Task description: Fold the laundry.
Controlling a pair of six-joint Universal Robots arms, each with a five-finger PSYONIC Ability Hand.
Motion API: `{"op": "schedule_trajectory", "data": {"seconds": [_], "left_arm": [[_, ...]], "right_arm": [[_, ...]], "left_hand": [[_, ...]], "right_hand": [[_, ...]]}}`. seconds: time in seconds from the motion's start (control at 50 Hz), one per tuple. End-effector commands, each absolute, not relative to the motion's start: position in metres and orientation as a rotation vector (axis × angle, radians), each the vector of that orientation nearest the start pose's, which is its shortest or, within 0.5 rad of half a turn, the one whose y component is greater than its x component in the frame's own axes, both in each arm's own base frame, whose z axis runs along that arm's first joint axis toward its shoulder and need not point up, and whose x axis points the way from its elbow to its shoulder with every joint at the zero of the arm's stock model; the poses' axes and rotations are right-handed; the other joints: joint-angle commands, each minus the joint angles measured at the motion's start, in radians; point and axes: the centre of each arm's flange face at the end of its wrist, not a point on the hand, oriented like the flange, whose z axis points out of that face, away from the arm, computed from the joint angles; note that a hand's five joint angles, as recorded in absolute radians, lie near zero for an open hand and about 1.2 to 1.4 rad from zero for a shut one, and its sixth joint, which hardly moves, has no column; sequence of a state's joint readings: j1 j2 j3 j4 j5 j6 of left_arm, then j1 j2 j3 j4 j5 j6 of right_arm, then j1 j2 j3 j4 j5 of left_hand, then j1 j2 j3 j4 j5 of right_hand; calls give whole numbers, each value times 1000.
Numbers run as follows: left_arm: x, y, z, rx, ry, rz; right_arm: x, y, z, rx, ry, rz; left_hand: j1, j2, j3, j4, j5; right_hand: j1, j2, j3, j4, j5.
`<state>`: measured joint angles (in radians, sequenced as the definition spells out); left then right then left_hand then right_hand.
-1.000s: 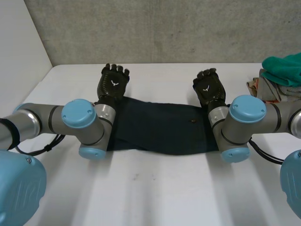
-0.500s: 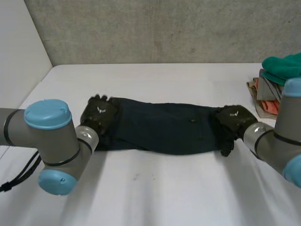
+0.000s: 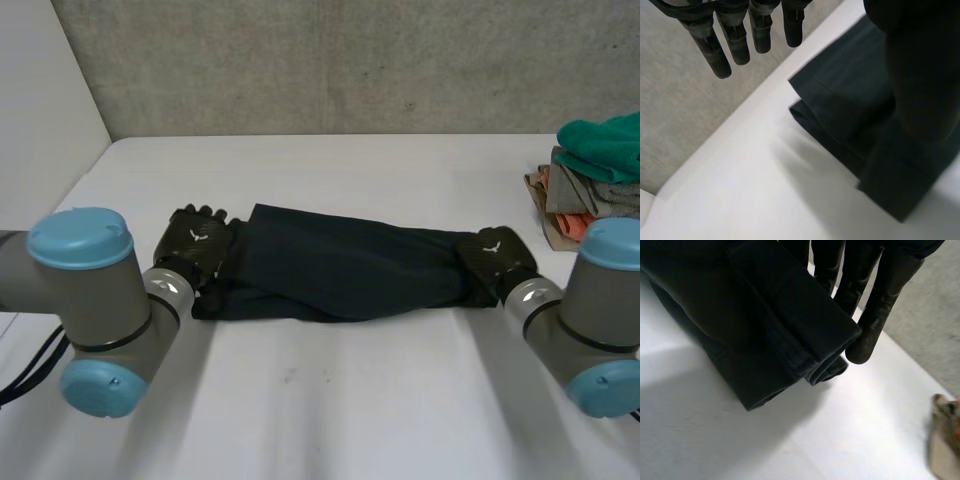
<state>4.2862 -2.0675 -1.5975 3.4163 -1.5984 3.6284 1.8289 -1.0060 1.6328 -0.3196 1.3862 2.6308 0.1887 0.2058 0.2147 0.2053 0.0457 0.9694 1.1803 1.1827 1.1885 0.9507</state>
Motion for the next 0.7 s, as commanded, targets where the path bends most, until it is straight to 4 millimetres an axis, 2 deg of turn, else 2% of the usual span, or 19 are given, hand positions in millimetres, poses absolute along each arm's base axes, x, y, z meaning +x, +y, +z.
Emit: {"op": "schedule_trajectory", "data": {"seconds": [0.02, 0.08, 0.12, 0.2, 0.24, 0.28, 0.3, 0.36, 0.38, 0.44, 0.46, 0.52, 0.58, 0.6, 0.66, 0.7], "left_arm": [[-260, -264, 186, 1024, 2143, -1969], [-257, -259, 195, 1011, 2126, -1991], [-254, -257, 198, 1001, 2120, -1998], [-251, -253, 202, 984, 2123, -2008], [-250, -251, 201, 976, 2136, -2009], [-250, -250, 200, 971, 2146, -2009], [-249, -251, 199, 964, 2156, -2008], [-249, -251, 199, 951, 2168, -2010], [-249, -251, 199, 944, 2174, -2012], [-248, -251, 200, 939, 2175, -2015], [-248, -251, 200, 938, 2174, -2017], [-248, -251, 201, 934, 2172, -2017], [-245, -253, 202, 918, 2168, -2018], [-245, -253, 203, 916, 2167, -2019], [-244, -254, 204, 913, 2164, -2022], [-245, -256, 206, 907, 2155, -2032]], "right_arm": [[188, -316, 174, -1166, 2338, -2023], [170, -323, 180, -1284, 2376, -2057], [166, -326, 183, -1357, 2371, -2080], [170, -331, 192, -1562, 2286, -2146], [180, -330, 199, -1692, 2195, -2192], [198, -325, 204, -1782, 2073, -2230], [221, -315, 210, -1867, 1923, -2251], [255, -299, 218, -1962, 1674, -2280], [275, -288, 219, -1998, 1521, -2273], [304, -272, 204, -2043, 1317, -2197], [323, -259, 195, -2060, 1173, -2143], [357, -231, 179, -2070, 952, -2063], [372, -219, 166, -2072, 885, -2015], [381, -212, 156, -2077, 869, -1982], [389, -207, 146, -2081, 871, -1951], [393, -203, 149, -2062, 890, -1956]], "left_hand": [[7, -10, -19, -9, -24], [4, -13, -22, -12, -27], [4, -13, -22, -12, -27], [-2, -19, -28, -18, -33], [-2, -19, -28, -18, -33], [-2, -19, -28, -18, -33], [-2, -19, -28, -18, -33], [-2, -19, -28, -18, -33], [-2, -19, -28, -18, -33], [-2, -19, -28, -18, -33], [1, -16, -25, -15, -30], [-2, -19, -28, -18, -33], [-2, -19, -28, -18, -33], [1, -16, -25, -15, -30], [-2, -19, -28, -18, -33], [-2, -19, -28, -18, -33]], "right_hand": [[427, 216, 214, 208, 271], [427, 216, 214, 208, 271], [427, 216, 214, 208, 271], [427, 216, 214, 208, 271], [427, 216, 214, 208, 271], [427, 216, 214, 208, 271], [427, 216, 214, 208, 271], [427, 216, 214, 208, 271], [427, 216, 214, 208, 271], [427, 216, 214, 208, 271], [427, 216, 214, 208, 271], [427, 216, 214, 208, 271], [427, 216, 214, 208, 271], [427, 216, 214, 208, 271], [427, 216, 214, 208, 271], [130, -81, -83, -89, -26]]}}
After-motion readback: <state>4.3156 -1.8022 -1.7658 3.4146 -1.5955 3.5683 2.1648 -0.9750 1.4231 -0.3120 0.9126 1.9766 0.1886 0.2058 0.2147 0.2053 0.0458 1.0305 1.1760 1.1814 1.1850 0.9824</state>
